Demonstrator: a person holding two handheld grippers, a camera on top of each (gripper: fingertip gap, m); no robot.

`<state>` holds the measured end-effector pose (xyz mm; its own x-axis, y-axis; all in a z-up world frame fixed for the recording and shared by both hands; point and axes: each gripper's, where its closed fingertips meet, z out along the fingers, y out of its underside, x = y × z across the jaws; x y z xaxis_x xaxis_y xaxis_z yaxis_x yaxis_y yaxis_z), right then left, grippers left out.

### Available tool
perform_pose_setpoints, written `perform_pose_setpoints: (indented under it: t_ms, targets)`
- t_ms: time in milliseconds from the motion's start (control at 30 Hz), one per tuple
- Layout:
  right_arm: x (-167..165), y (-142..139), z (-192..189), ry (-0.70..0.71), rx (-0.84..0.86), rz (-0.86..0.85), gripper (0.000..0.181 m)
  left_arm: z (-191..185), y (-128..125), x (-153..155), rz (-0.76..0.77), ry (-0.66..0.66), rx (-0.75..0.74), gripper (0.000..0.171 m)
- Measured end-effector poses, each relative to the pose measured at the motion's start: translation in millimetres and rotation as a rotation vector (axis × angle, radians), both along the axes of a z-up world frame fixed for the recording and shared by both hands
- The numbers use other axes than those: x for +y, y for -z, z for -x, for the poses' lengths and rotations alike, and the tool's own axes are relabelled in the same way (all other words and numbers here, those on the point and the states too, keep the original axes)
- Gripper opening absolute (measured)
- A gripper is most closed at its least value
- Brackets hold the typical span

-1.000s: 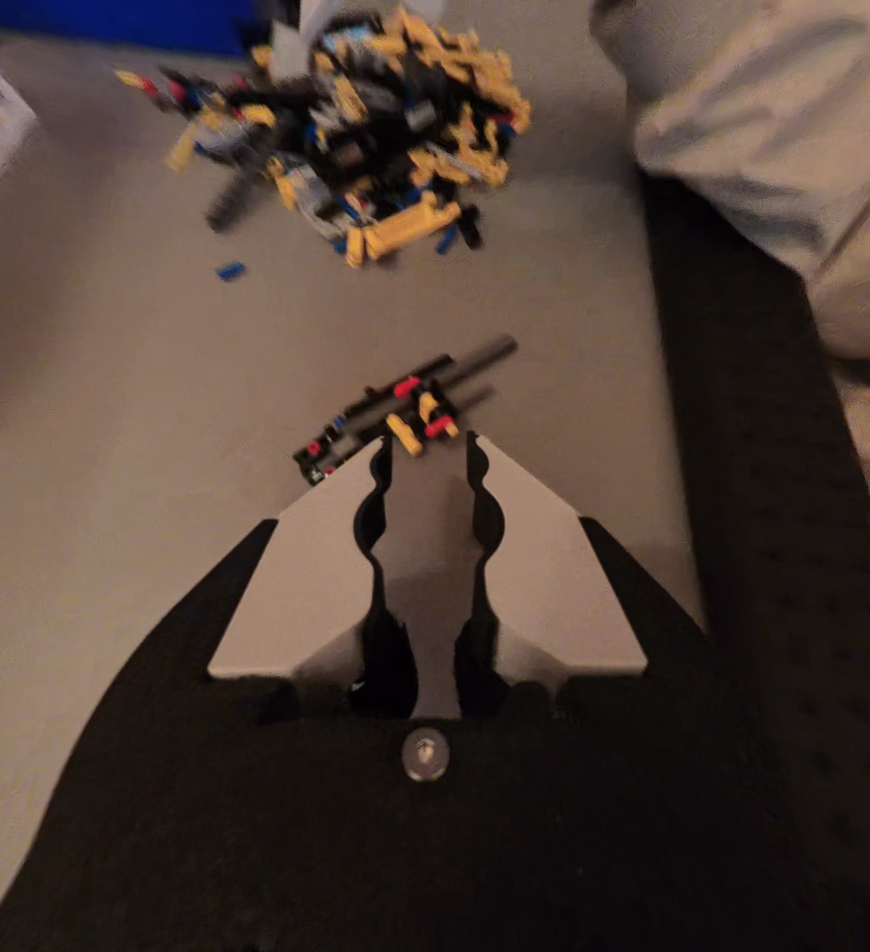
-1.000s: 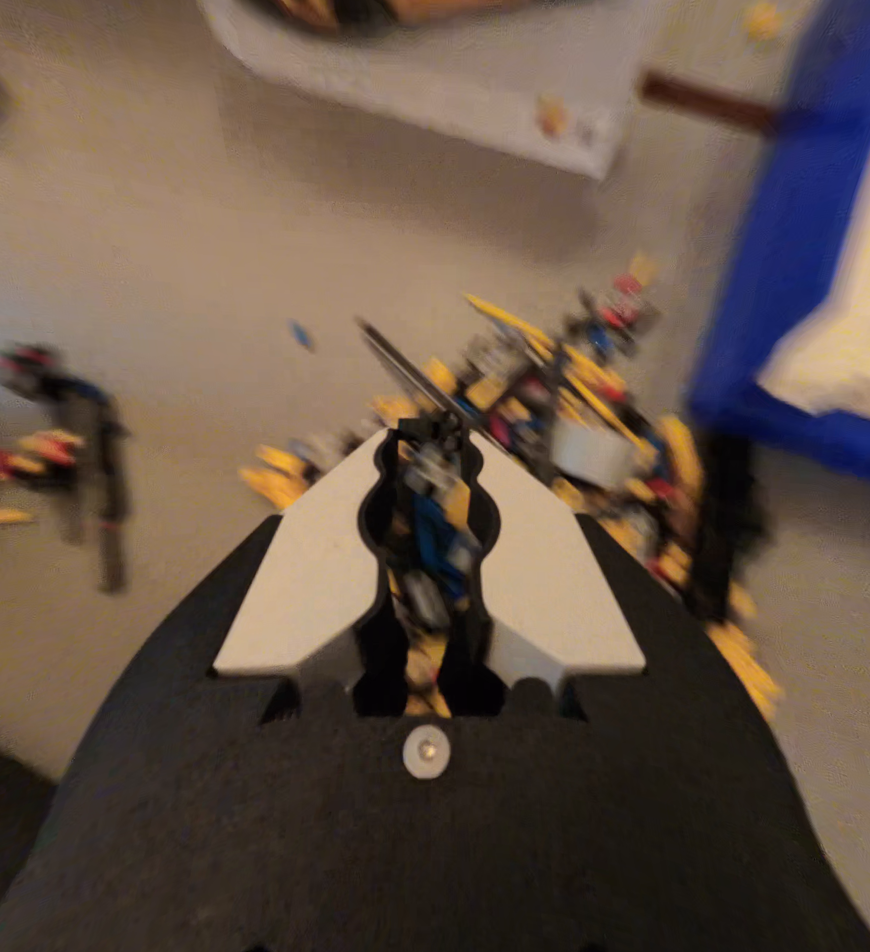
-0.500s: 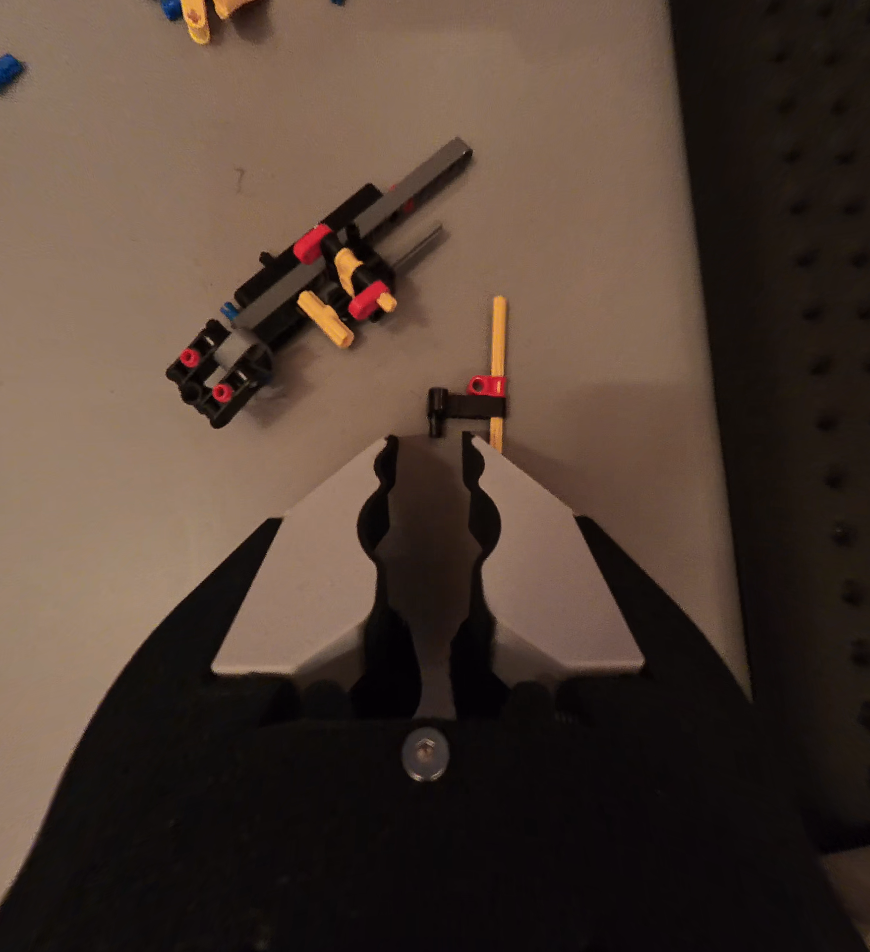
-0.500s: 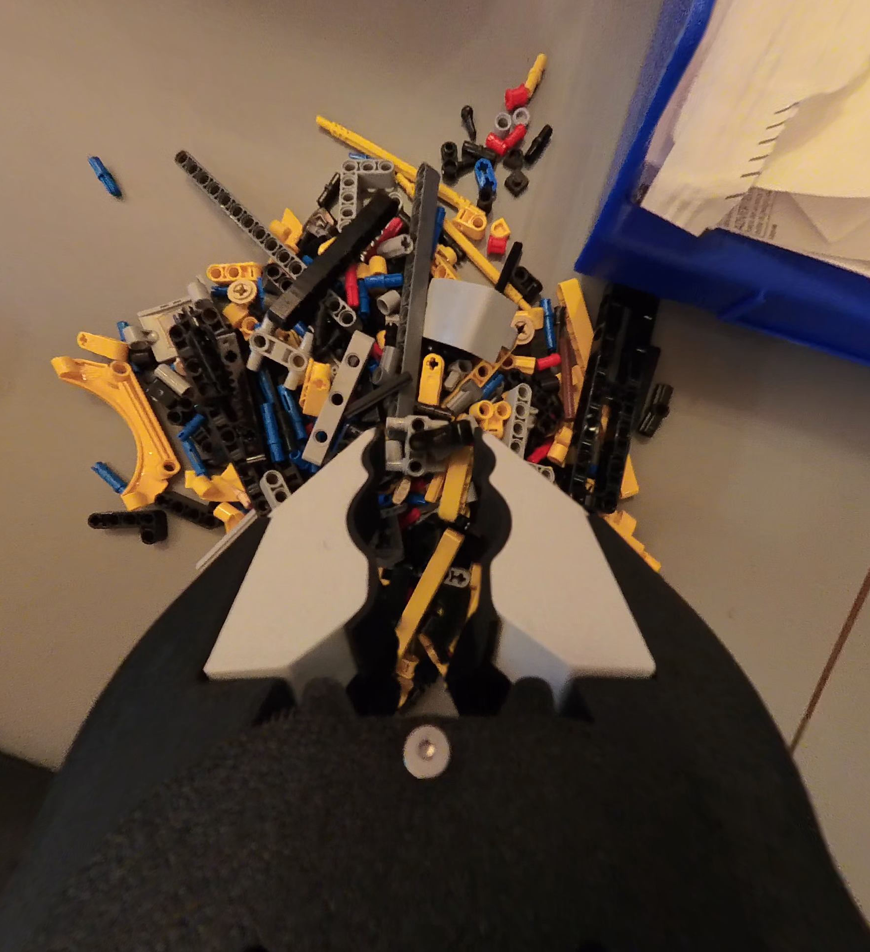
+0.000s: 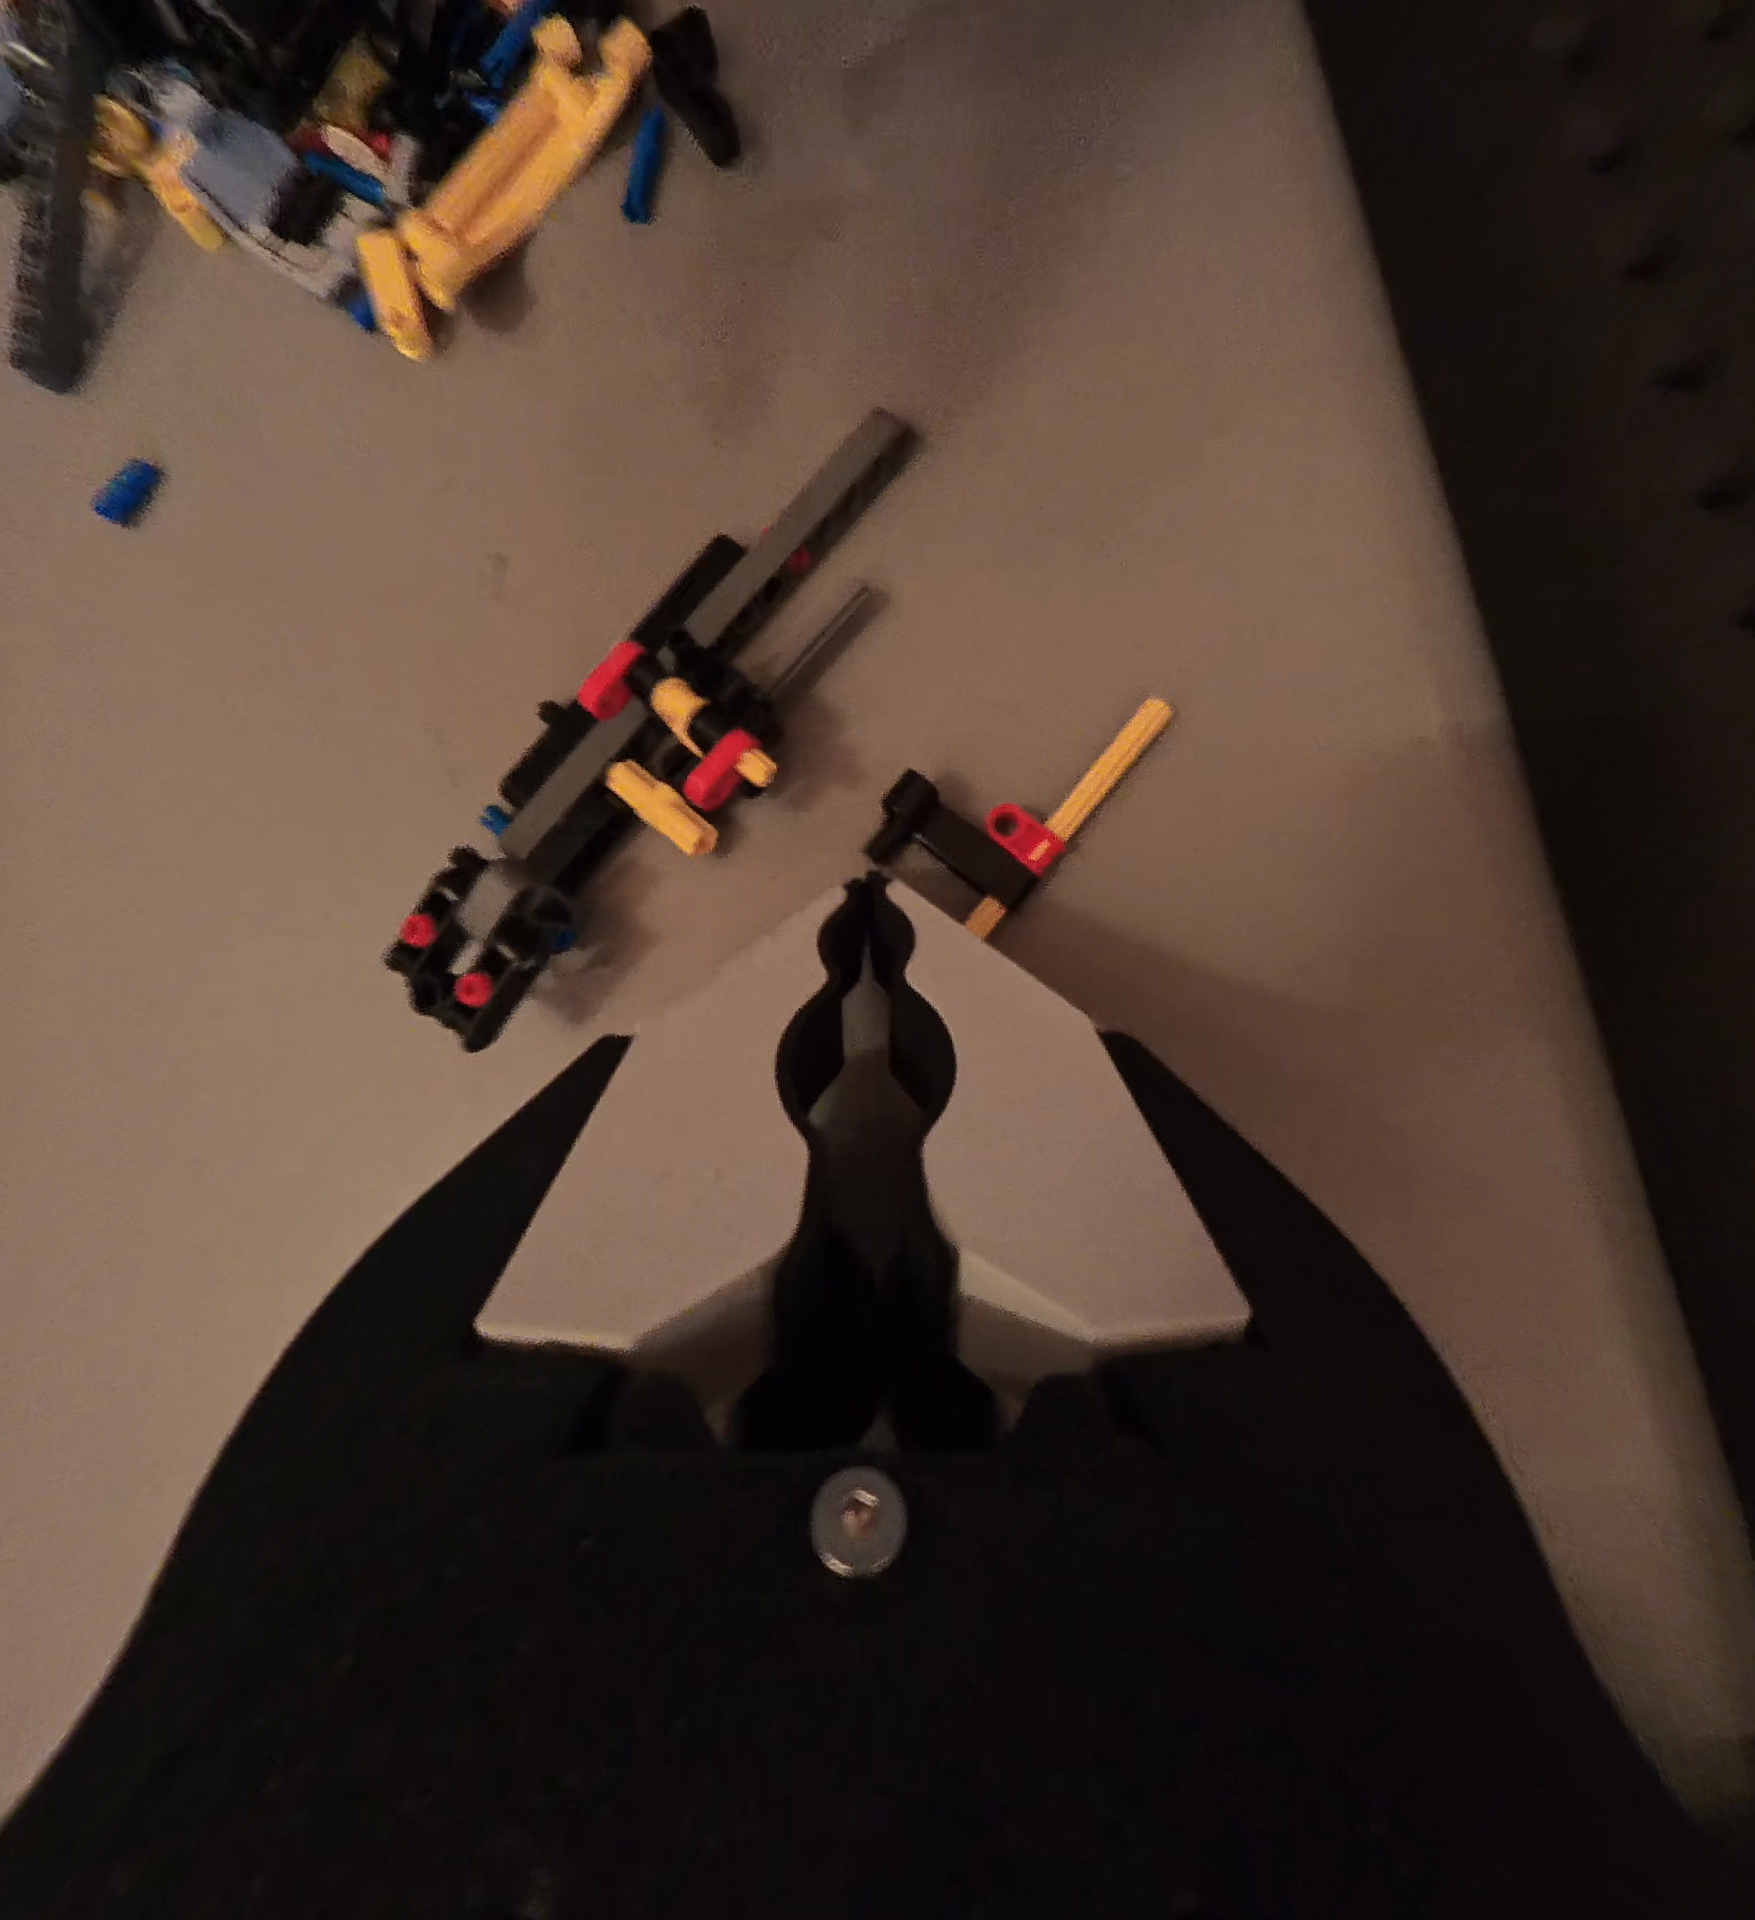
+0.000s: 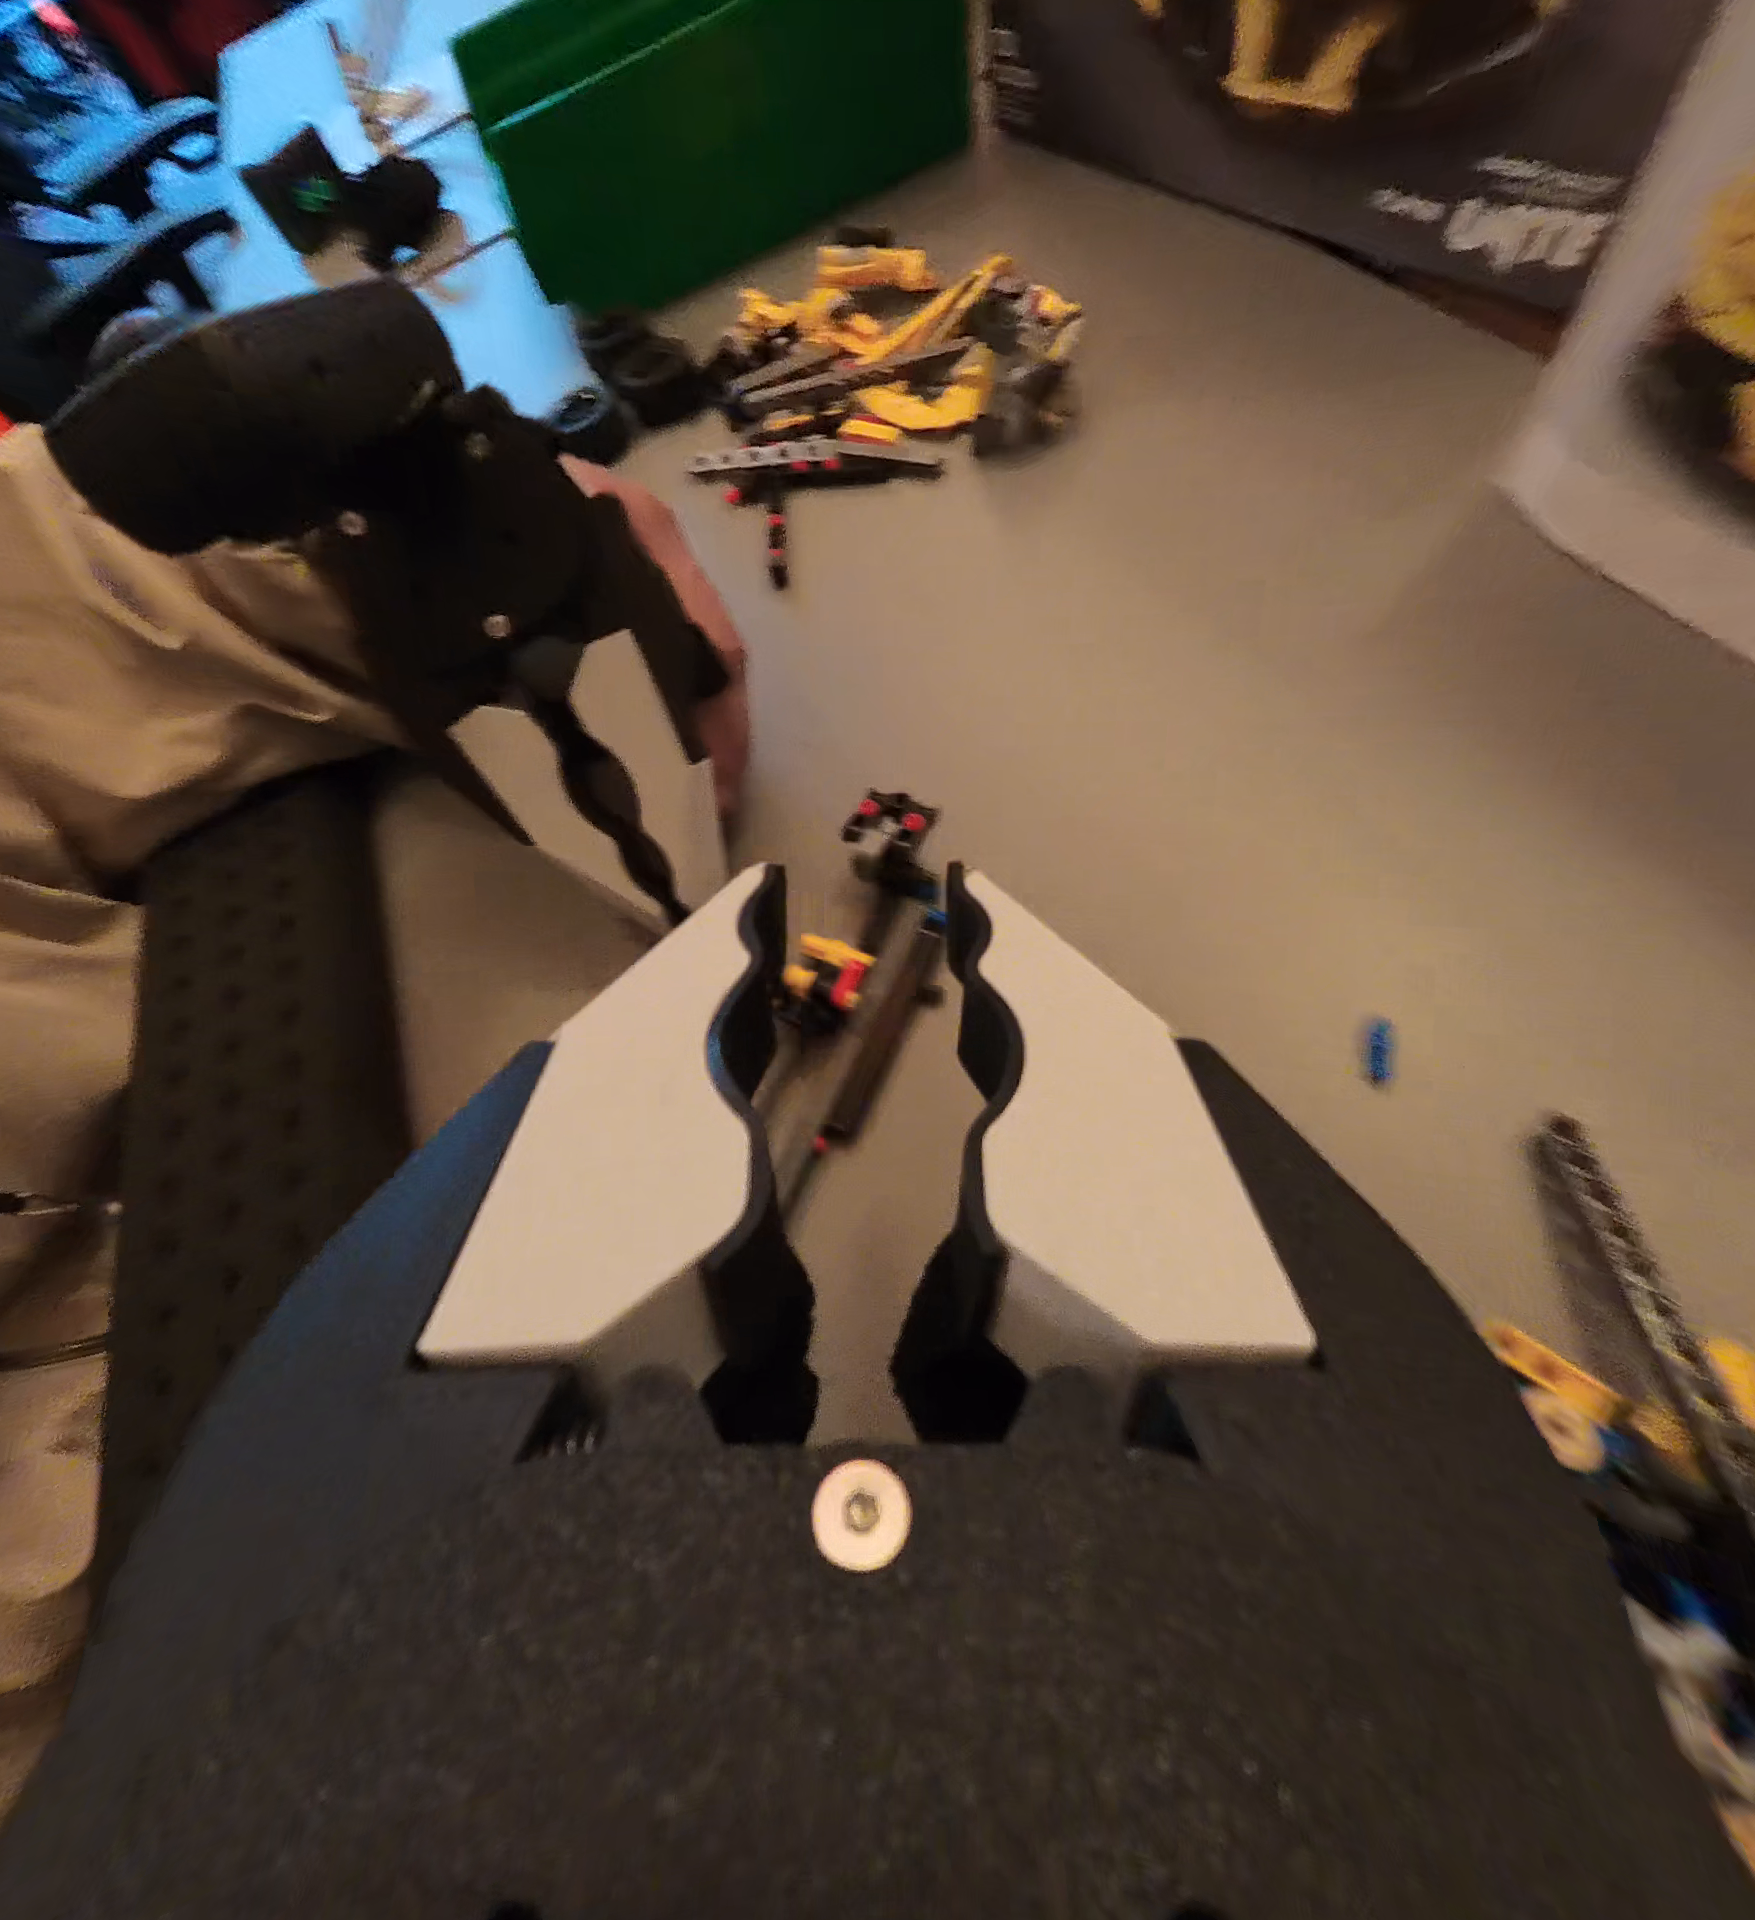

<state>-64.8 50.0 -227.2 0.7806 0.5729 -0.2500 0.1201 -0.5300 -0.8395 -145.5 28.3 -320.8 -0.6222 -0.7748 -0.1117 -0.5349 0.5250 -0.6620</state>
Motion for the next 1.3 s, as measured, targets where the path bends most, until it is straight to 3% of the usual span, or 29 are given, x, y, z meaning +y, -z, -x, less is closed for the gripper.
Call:
perform_pose_setpoints:
  t_ms: [167,333,400,500,600,667,767,933,1033,1300]
  targets:
    - [-3,20,36,-0.075,0.168,0.122,0.033,-12,-44,13,0.073,-0.071,-0.19,0.0]
    - [-41,71,78,-0.315,-0.188,0.195,0.028,-7,-40,25,0.154,-0.141,-0.117,0.0]
    - [-37,86,78,-0.318,-0.315,0.188,0.028,-8,-31,35,0.108,-0.172,-0.102,0.0]
    - [-33,90,89,-0.328,-0.28,0.206,0.024,-10,-24,39,0.073,-0.188,-0.092,0.0]
    - [-28,94,86,-0.301,-0.347,0.193,0.009,-14,-26,39,0.097,-0.228,-0.092,0.0]
    - [-24,94,76,-0.267,-0.426,0.157,0.01,-20,-34,48,0.142,-0.307,-0.115,0.0]
    - [-6,73,63,-0.167,-0.456,0.013,0.009,-29,-55,59,0.321,-0.423,-0.161,0.009]
    - [19,-7,39,0.106,-0.533,-0.416,0.009,-36,-108,58,0.646,-0.445,-0.33,0.032]
    - [19,-34,36,0.199,-0.588,-0.572,0.009,-36,-135,48,0.793,-0.406,-0.412,0.032]
    - [17,-54,40,0.294,-0.622,-0.715,0.009,-39,-143,33,0.885,-0.356,-0.447,0.007]
